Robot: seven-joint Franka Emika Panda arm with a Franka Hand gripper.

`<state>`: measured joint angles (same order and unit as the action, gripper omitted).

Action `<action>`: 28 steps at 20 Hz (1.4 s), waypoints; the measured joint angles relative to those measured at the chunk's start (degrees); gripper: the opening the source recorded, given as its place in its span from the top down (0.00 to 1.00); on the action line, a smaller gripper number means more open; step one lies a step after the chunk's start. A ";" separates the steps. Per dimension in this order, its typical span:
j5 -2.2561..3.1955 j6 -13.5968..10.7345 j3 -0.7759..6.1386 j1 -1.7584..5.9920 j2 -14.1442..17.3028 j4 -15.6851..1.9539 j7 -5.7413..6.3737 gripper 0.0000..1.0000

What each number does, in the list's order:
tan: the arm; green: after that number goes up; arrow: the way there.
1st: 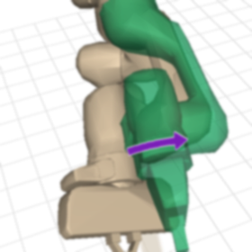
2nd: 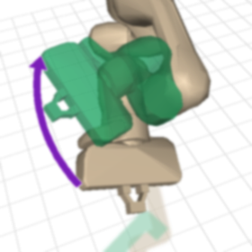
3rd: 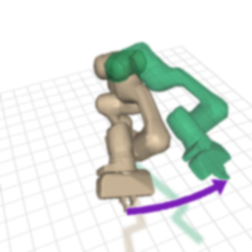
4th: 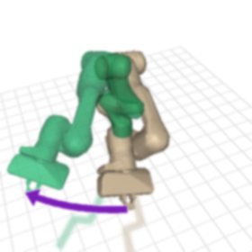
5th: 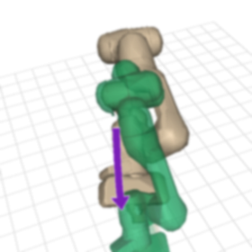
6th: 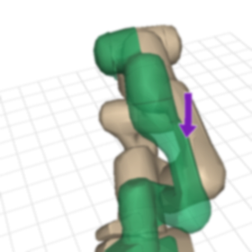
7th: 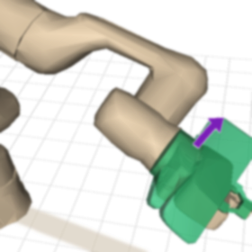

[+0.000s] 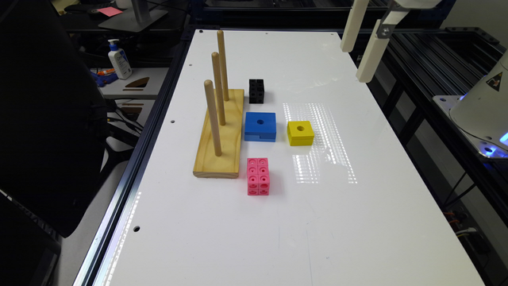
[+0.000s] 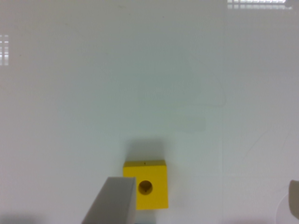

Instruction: Pick up pink block.

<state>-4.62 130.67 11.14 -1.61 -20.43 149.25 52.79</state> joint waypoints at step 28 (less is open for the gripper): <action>0.16 0.30 3.15 0.17 15.68 -15.63 3.40 0.00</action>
<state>-4.47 130.97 14.29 -1.43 -4.75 133.62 56.19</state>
